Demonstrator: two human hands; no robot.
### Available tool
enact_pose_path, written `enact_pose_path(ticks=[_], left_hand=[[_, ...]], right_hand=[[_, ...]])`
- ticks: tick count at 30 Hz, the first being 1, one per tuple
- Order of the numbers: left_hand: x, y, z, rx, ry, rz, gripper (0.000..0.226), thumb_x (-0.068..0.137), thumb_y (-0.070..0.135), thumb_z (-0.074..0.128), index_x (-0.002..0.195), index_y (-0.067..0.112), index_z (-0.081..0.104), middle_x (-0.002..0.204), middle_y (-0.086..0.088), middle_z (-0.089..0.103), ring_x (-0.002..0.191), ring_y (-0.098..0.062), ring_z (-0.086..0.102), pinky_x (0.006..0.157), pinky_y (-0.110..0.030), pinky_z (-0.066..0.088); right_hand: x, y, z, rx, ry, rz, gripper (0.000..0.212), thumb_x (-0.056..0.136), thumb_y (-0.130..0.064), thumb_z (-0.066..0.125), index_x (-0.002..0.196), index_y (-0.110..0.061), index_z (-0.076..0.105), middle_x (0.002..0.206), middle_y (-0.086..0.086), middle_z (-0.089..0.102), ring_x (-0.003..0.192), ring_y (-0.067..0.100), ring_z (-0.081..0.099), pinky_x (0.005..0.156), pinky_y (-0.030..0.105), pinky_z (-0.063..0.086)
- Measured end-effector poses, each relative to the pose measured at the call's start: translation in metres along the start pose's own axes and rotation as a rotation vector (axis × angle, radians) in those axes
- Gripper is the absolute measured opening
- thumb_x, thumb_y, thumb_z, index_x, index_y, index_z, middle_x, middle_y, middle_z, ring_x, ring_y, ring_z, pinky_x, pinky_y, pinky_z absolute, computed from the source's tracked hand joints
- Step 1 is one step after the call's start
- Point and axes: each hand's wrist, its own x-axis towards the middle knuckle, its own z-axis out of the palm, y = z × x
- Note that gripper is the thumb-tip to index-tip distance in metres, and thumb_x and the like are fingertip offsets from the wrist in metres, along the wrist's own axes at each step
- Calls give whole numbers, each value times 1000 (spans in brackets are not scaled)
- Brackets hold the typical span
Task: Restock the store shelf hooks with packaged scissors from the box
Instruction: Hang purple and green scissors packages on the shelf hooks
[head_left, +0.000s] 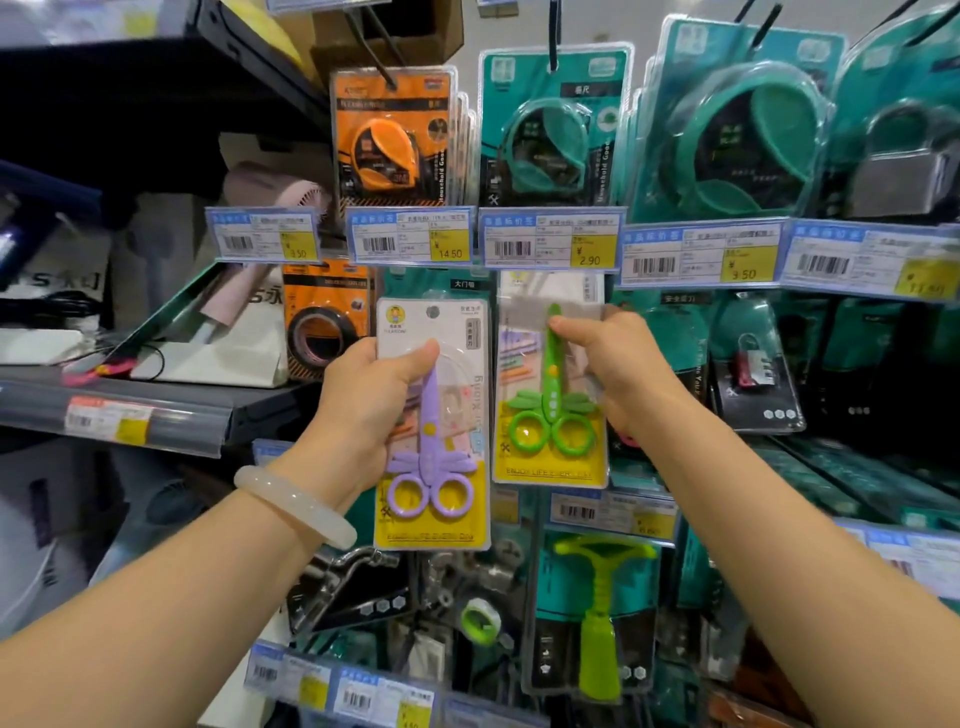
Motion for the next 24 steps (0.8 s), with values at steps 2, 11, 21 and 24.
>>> enact_pose_path(ticks=[2, 11, 21, 24], left_hand=[[1, 0, 0, -7, 7, -4, 15, 89, 12, 60, 103, 9, 64, 101, -14, 72, 90, -30, 69, 78, -49, 56], [1, -3, 9, -23, -23, 0, 6, 88, 11, 61, 93, 11, 63, 97, -12, 72, 86, -27, 69, 70, -41, 57], [4, -12, 40, -84, -49, -11, 5, 86, 6, 63, 84, 10, 62, 101, -17, 70, 88, -33, 67, 81, -47, 55], [4, -16, 54, -63, -64, 28, 8, 84, 8, 66, 92, 9, 64, 102, -19, 70, 93, -36, 67, 85, -53, 54]], right_hand=[[8, 0, 2, 16, 26, 53, 10, 89, -1, 56, 89, -8, 49, 92, 13, 63, 76, 25, 65, 66, 38, 59], [35, 5, -3, -816, 198, 34, 46, 93, -31, 53, 130, -8, 42, 133, 11, 49, 98, 22, 52, 79, 30, 40], [-17, 19, -7, -701, 118, -424, 24, 92, -34, 53, 102, -12, 53, 92, 0, 58, 84, 15, 55, 65, 21, 40], [-29, 21, -9, -521, 83, -401, 36, 83, -41, 64, 107, -20, 48, 98, -10, 55, 87, 9, 56, 74, 19, 46]])
